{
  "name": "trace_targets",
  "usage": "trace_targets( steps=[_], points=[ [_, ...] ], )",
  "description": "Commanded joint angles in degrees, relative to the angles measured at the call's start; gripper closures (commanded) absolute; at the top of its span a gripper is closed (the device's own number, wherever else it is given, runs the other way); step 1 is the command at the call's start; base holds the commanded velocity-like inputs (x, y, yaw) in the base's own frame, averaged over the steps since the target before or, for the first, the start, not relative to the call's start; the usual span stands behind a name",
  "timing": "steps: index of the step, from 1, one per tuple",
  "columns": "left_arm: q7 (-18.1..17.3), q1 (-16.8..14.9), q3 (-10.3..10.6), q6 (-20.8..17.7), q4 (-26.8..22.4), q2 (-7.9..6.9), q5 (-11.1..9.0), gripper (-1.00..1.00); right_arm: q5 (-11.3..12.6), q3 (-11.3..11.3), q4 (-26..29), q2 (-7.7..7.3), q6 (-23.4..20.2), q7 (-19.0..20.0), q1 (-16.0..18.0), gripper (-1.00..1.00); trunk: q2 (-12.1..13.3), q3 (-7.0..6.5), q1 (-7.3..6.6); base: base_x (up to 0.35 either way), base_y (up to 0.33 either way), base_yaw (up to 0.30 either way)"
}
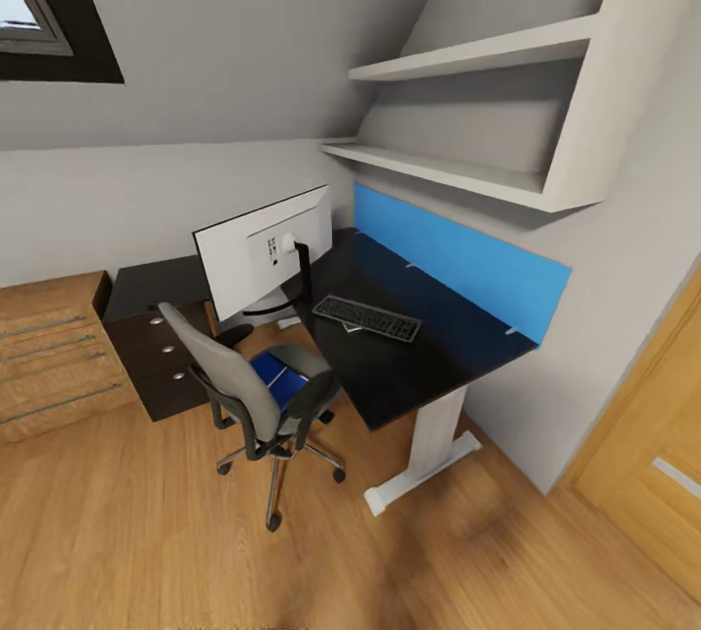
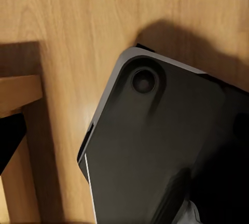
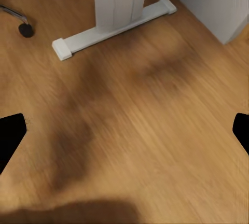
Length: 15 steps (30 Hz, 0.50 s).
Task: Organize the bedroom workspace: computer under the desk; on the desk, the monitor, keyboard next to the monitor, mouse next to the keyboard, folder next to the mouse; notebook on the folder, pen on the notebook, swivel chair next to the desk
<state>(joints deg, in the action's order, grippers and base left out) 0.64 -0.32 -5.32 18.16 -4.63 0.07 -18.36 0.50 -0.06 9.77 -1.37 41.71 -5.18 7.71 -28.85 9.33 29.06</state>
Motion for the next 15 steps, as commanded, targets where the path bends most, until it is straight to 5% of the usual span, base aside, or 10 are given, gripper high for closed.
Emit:
trace_targets(
  steps=[1,15],
  points=[
    [0.1,0.0,-0.5,0.1,0.0,0.02,0.3,-1.0,0.0,0.0,0.0,-0.05,0.2,-0.1,0.0,-1.0,-0.1,0.09,0.02,0.0,0.0,0.269],
    [0.1,0.0,-0.5,0.1,0.0,0.02,0.3,-1.0,0.0,0.1,0.0,-0.21,0.3,-0.1,0.0,-1.0,-0.1,0.09,0.02,0.0,0.0,0.053]
  ],
)
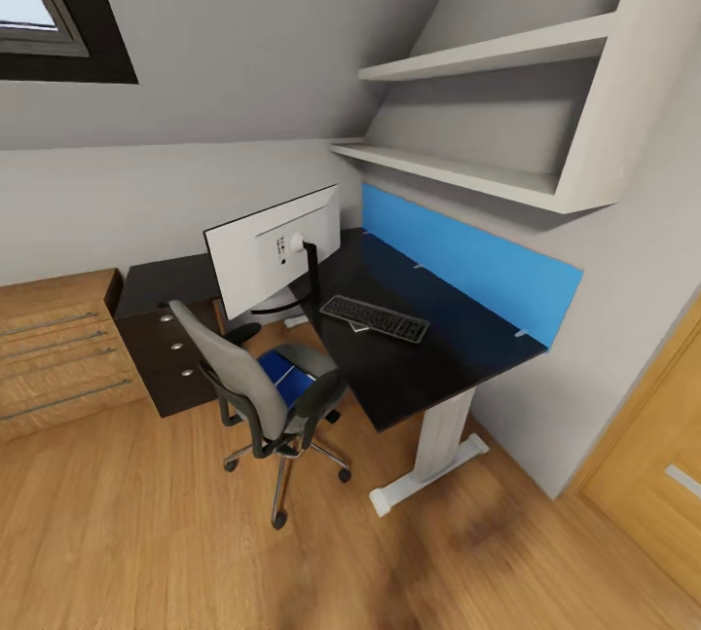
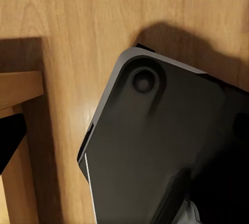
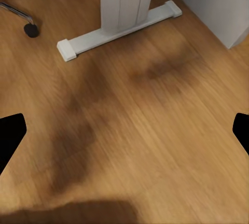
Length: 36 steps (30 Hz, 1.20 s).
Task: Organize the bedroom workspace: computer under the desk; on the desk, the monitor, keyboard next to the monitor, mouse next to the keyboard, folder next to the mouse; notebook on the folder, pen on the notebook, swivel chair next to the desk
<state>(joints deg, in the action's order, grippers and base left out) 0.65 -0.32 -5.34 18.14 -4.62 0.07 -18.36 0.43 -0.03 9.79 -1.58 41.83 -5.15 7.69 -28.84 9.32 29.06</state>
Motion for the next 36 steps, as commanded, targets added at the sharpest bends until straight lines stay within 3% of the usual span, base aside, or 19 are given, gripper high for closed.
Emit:
trace_targets(
  steps=[1,6,11,18,26,36],
  points=[
    [0.1,0.0,-0.4,0.1,0.0,0.02,0.3,-1.0,0.0,0.0,0.0,0.0,0.2,-0.1,0.0,-1.0,-0.1,0.1,0.02,0.0,0.0,0.001],
    [0.1,0.0,-0.4,0.1,0.0,0.02,0.3,-1.0,0.0,0.0,0.0,-0.09,0.2,-0.1,0.0,-1.0,-0.1,0.1,0.02,0.0,0.0,0.0],
    [0.1,-0.1,-0.4,0.9,-1.5,1.64,0.3,-1.0,-0.4,0.3,-0.9,1.54,-0.4,0.1,0.0,-1.0,-0.1,0.1,0.02,0.0,0.0,0.0],
    [0.1,-0.1,-0.4,1.6,-1.4,2.73,0.3,-1.0,-0.5,0.3,-0.9,3.33,-0.1,0.1,0.0,-1.0,-0.1,0.1,0.02,0.0,0.0,0.0],
    [0.1,-0.1,-0.5,4.0,-1.6,3.24,0.3,-1.0,-0.4,0.3,-1.0,3.84,0.1,0.1,0.0,-1.0,-3.3,1.53,1.78,0.0,0.0,0.0],
    [0.2,-0.1,-0.5,4.2,-1.6,3.27,0.3,-1.0,-0.5,0.3,-1.0,3.95,0.1,0.1,0.0,-1.0,-7.3,3.33,3.98,0.0,0.0,0.0]
  ],
)
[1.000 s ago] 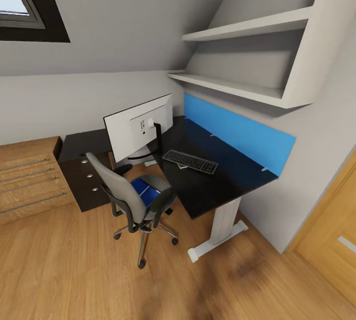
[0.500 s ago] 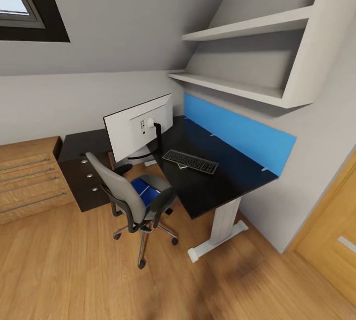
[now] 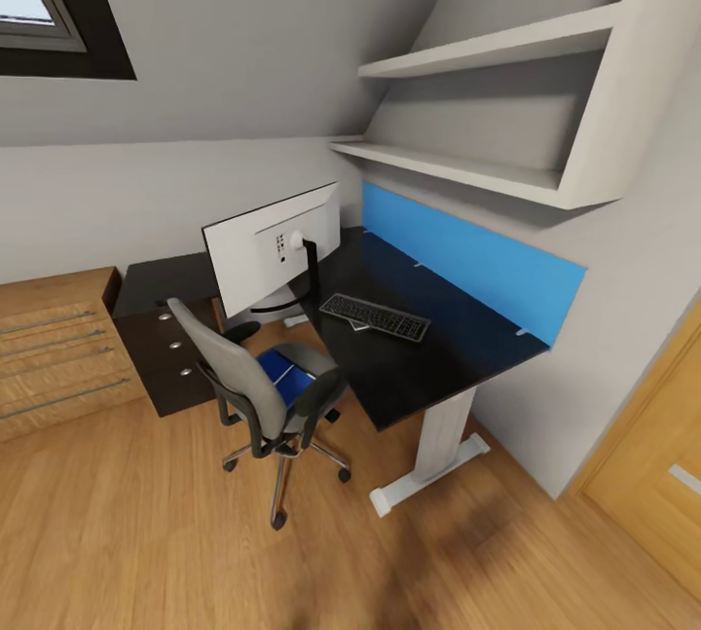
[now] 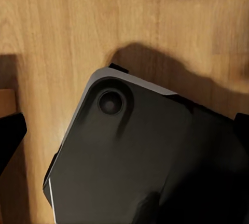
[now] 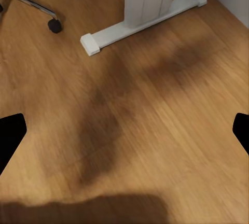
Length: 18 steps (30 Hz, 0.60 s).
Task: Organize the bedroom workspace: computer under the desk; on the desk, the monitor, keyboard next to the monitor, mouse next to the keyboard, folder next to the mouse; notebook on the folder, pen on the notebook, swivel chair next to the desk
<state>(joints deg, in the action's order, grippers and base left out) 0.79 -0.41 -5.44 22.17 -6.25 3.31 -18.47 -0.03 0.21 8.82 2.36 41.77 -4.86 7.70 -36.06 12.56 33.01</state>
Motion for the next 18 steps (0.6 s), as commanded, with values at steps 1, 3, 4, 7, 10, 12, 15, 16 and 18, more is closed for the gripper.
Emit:
trace_targets(
  steps=[1,3,4,7,10,12,15,16,18],
  points=[
    [0.1,0.0,-0.4,0.2,0.0,0.03,0.4,-1.0,0.0,0.1,0.0,0.01,0.2,-0.2,0.0,-1.0,-0.5,0.27,0.24,0.0,0.0,0.0],
    [0.1,0.0,-0.5,0.2,0.0,0.02,0.4,-1.0,0.0,0.1,0.0,0.02,0.2,-0.3,0.0,-1.0,-1.3,0.63,0.68,0.0,0.0,0.0],
    [0.2,0.0,-0.5,0.2,0.0,-0.02,0.4,-1.0,0.1,0.1,0.0,0.11,0.2,-0.3,0.0,-1.0,-1.7,0.81,0.9,0.0,0.0,0.0],
    [0.2,0.0,-0.5,0.2,0.0,-0.04,0.4,-1.0,0.1,0.0,0.0,0.27,0.2,-0.4,0.0,-1.0,-2.9,1.35,1.56,0.0,0.0,0.026],
    [0.2,0.0,-0.5,0.2,0.0,-0.05,0.3,-1.0,0.2,0.0,0.0,0.36,0.2,-0.4,0.0,-1.0,-4.1,1.89,2.22,0.0,0.0,0.069],
    [0.2,0.0,-0.5,0.2,0.0,-0.05,0.3,-1.0,0.2,0.0,0.0,0.37,0.3,-0.4,0.0,-1.0,-4.9,2.25,2.66,0.0,0.0,0.031],
    [0.2,0.0,-0.5,0.2,0.0,-0.11,0.3,-1.0,0.1,0.0,0.0,0.44,0.3,-0.5,0.0,-1.0,-6.1,2.78,3.31,0.0,0.0,0.005],
    [0.2,0.0,-0.5,0.2,0.0,-0.12,0.3,-1.0,0.1,0.0,0.0,0.43,0.3,-0.5,0.0,-1.0,-6.5,2.96,3.53,0.0,0.0,0.003],
    [0.2,0.0,-0.5,0.2,0.0,-0.13,0.3,-1.0,0.1,0.0,0.0,0.41,0.4,-0.5,0.0,-1.0,-7.3,3.32,3.97,0.0,0.0,0.002]
  ],
)
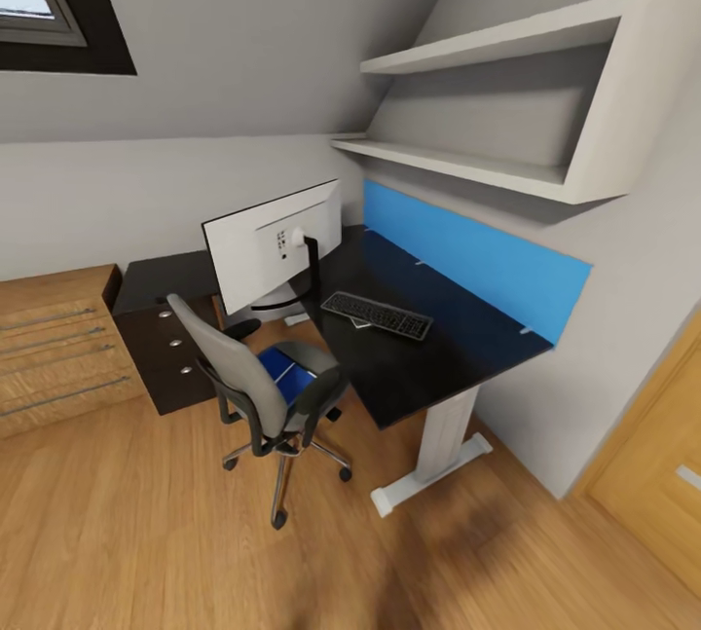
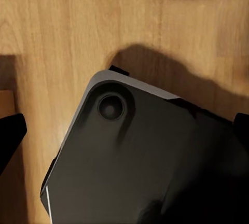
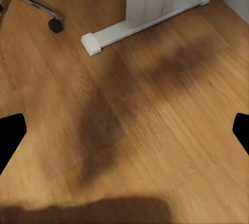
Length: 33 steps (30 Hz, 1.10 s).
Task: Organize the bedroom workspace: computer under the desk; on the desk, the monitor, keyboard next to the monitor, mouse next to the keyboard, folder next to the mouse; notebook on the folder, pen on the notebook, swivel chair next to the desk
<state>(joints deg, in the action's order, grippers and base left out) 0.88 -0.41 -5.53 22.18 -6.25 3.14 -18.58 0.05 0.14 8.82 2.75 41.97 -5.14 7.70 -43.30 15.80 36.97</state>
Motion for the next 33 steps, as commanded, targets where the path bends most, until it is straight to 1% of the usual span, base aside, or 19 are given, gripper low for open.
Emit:
trace_targets(
  steps=[1,4,5,7,10,23,33],
  points=[
    [0.1,0.0,-0.5,0.1,-0.6,-0.32,0.3,-1.0,0.2,0.0,0.0,-0.03,0.2,-0.2,0.0,-1.0,-0.1,0.08,0.02,0.0,0.0,0.084],
    [0.0,0.0,-0.5,0.1,-1.9,-0.51,0.4,-1.0,0.2,-0.1,0.0,-0.03,0.2,-0.3,0.0,-1.0,-0.1,0.08,0.02,0.0,0.0,0.156],
    [0.0,0.0,-0.5,0.1,-2.9,-1.22,0.4,-1.0,0.3,-0.1,0.0,-0.08,0.2,-0.3,0.0,-1.0,-0.1,0.08,0.02,0.0,0.0,0.253],
    [0.0,0.0,-0.5,0.1,-3.5,-1.57,0.4,-1.0,0.3,-0.1,0.1,-0.1,0.2,-0.3,0.0,-1.0,-0.1,0.08,0.02,0.0,0.0,0.262],
    [0.0,0.0,-0.5,0.1,-4.0,-1.85,0.3,-1.0,0.3,-0.2,0.1,-0.1,0.1,-0.3,0.0,-1.0,-1.3,0.62,0.67,0.0,0.0,0.274],
    [-0.1,0.0,-0.5,0.4,-4.4,-2.09,0.4,-1.0,0.4,-0.3,0.2,-0.19,-0.2,-0.4,0.0,-1.0,-6.5,2.95,3.53,0.0,0.0,0.279],
    [-0.4,0.0,-0.4,0.6,-5.2,-3.33,0.5,-1.0,0.3,-0.3,0.4,-0.35,-0.2,-0.4,0.0,-1.0,-10.5,4.78,5.73,0.0,0.0,0.28]
  ],
)
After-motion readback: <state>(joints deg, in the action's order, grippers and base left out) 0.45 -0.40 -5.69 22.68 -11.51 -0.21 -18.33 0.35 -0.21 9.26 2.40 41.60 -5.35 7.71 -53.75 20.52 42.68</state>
